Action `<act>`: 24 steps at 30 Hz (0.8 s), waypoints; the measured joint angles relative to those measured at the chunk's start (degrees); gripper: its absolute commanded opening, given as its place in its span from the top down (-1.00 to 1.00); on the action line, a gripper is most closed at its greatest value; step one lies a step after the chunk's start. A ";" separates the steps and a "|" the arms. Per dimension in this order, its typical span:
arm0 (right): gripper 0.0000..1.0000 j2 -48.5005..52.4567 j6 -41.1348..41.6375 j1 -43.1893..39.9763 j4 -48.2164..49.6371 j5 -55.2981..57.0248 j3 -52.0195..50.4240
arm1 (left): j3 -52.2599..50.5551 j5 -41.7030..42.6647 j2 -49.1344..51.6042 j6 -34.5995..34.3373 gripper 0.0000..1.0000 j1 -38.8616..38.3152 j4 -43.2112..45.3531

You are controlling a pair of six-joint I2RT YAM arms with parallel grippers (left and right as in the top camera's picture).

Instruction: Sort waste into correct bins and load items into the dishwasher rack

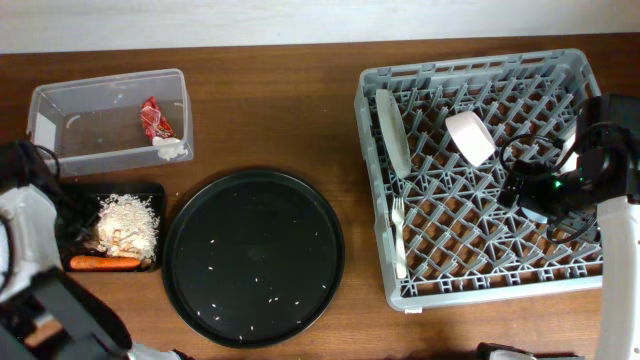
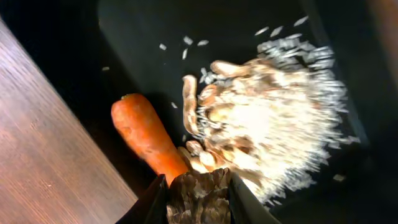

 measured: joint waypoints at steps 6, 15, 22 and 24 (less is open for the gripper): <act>-0.97 0.00 0.02 0.00 0.02 0.00 0.00 | 0.00 0.00 5.01 -0.22 -0.26 0.13 0.13; -0.97 0.00 0.02 0.00 0.52 0.00 0.00 | 6.99 3.37 3.93 -0.09 -0.32 -2.49 -8.11; -0.97 0.00 0.02 0.00 0.68 -0.39 0.00 | 7.82 5.70 -2.34 5.11 -0.54 -30.21 -8.70; -0.97 0.24 -1.60 0.00 1.36 -3.26 0.00 | 7.82 6.05 -2.34 9.16 -0.69 -38.93 -8.90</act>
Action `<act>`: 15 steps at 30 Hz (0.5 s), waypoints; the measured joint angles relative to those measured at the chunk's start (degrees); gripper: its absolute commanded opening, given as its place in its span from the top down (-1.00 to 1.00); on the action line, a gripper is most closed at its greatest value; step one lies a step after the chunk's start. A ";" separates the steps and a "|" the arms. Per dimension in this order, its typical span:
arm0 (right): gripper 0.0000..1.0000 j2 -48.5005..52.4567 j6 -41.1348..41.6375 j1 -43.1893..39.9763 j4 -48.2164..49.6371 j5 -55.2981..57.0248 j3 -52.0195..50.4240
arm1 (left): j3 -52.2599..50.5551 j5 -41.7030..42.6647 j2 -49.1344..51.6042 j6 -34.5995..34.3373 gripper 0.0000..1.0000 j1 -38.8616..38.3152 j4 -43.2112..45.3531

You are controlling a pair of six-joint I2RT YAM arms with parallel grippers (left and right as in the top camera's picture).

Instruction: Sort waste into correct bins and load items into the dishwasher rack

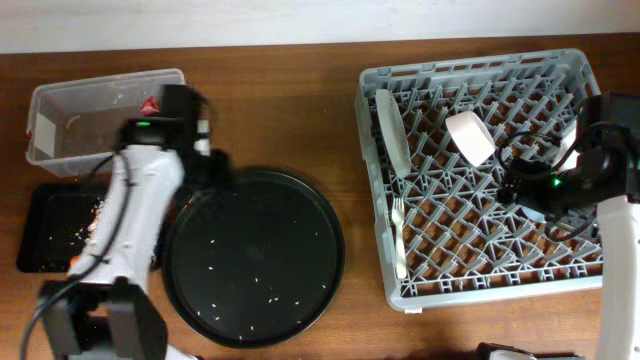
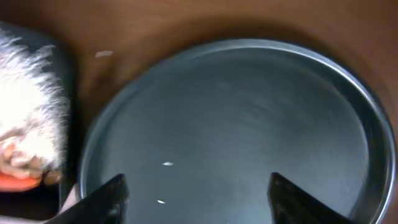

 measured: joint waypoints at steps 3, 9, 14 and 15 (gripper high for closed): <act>-0.97 2.56 -6.82 2.43 3.13 -9.01 0.00 | 0.22 0.48 0.00 5.95 -0.84 -9.09 -4.04; -0.97 10.05 -10.97 13.57 1.46 -9.01 -0.11 | 6.45 3.30 -0.79 8.61 -0.82 -4.33 -23.45; -0.97 -4.66 -9.92 12.44 7.85 -6.03 -4.09 | -4.22 3.28 -24.85 8.98 -0.98 -2.12 -11.91; -0.97 -12.39 -9.57 12.41 14.14 -5.55 -8.20 | -8.87 3.23 -34.03 8.98 -0.98 -2.12 -7.15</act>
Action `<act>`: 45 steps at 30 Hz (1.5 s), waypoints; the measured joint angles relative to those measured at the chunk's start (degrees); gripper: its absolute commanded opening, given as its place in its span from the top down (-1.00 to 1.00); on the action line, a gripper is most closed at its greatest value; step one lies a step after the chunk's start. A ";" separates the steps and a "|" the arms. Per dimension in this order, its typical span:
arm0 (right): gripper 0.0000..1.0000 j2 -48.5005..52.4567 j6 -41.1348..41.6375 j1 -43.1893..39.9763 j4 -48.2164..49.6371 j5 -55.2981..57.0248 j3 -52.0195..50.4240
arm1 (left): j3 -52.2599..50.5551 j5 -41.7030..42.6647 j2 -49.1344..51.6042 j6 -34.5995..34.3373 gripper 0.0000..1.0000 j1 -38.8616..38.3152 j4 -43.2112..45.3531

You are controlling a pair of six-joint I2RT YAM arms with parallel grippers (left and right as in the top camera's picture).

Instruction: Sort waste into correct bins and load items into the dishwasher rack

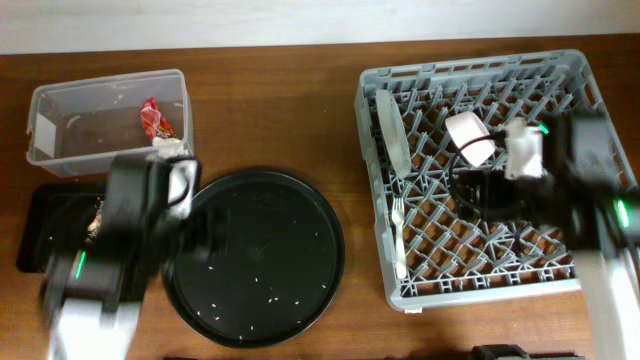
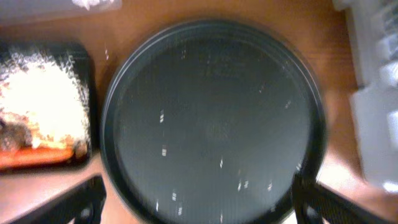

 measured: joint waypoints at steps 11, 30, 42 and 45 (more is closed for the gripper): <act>-0.97 -38.53 3.15 -0.04 1.92 8.74 -22.23 | -19.02 0.04 -39.17 0.20 -0.98 0.00 8.57; -0.97 -65.42 3.17 2.01 57.81 9.07 -63.34 | -19.34 0.04 -39.21 0.20 -0.98 0.00 2.27; -0.97 -65.53 2.84 2.01 68.96 10.01 -80.11 | -19.34 0.02 -39.23 0.20 -0.98 0.00 2.36; -0.97 -65.53 2.84 2.01 68.96 10.01 -80.11 | -19.34 0.04 -39.23 0.20 -0.98 0.00 2.36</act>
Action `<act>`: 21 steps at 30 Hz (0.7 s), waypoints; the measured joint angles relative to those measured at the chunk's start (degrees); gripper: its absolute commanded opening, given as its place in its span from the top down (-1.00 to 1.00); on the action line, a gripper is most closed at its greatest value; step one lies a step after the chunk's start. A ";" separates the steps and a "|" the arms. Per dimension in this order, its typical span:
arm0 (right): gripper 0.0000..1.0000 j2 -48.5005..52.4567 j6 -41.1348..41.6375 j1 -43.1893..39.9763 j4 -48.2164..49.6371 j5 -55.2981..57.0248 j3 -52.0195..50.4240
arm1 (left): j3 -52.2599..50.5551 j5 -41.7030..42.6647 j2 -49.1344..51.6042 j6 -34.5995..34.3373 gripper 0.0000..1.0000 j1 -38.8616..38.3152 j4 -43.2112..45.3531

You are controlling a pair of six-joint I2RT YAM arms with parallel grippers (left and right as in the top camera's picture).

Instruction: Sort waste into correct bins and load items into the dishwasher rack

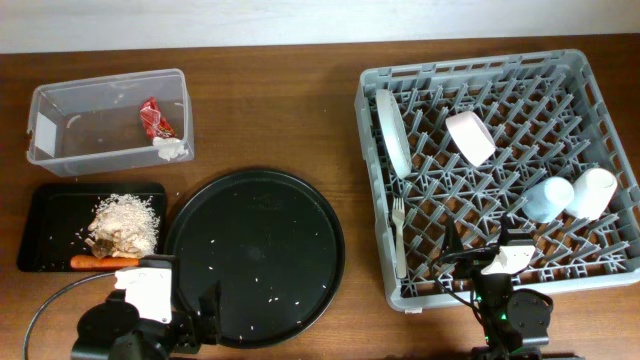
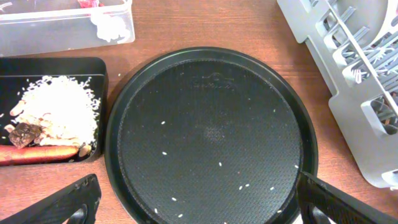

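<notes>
The clear waste bin at the back left holds a red wrapper and a white crumpled tissue. A black rectangular tray carries rice, a carrot and a brown scrap. The round black tray bears only scattered rice grains. My left gripper hangs open and empty high above the round tray's near edge. The right arm is folded at the table's front edge, its gripper indistinct.
The grey dishwasher rack on the right holds an upright white plate, a white bowl, a fork, a pale blue cup and a white cup. The left arm's base sits at the front left.
Both arms have gone from over the table to folded at its front edge. The left wrist view now looks at the round tray from higher up. Two cups show where the right arm stood.
My left gripper was shut on a brown scrap over the rice beside the carrot, with the right arm over the rack's right side. Then the left gripper was open over the round tray, then higher. Now both arms rest at the front edge.
</notes>
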 measured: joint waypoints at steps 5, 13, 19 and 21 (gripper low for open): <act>-0.97 0.00 0.00 0.00 0.00 0.00 0.00 | 0.00 0.00 0.00 0.00 -0.98 0.00 0.00; -0.97 0.00 -0.02 0.00 0.00 0.00 0.00 | 0.00 0.00 0.00 0.00 -0.98 0.00 0.00; -0.97 0.00 -0.04 0.00 -0.02 0.00 0.00 | -0.98 -1.81 -1.55 0.04 -0.99 0.00 3.48; -0.98 0.00 -0.02 0.00 -0.02 0.02 0.02 | -6.29 -3.32 -6.03 0.61 -0.98 0.00 12.70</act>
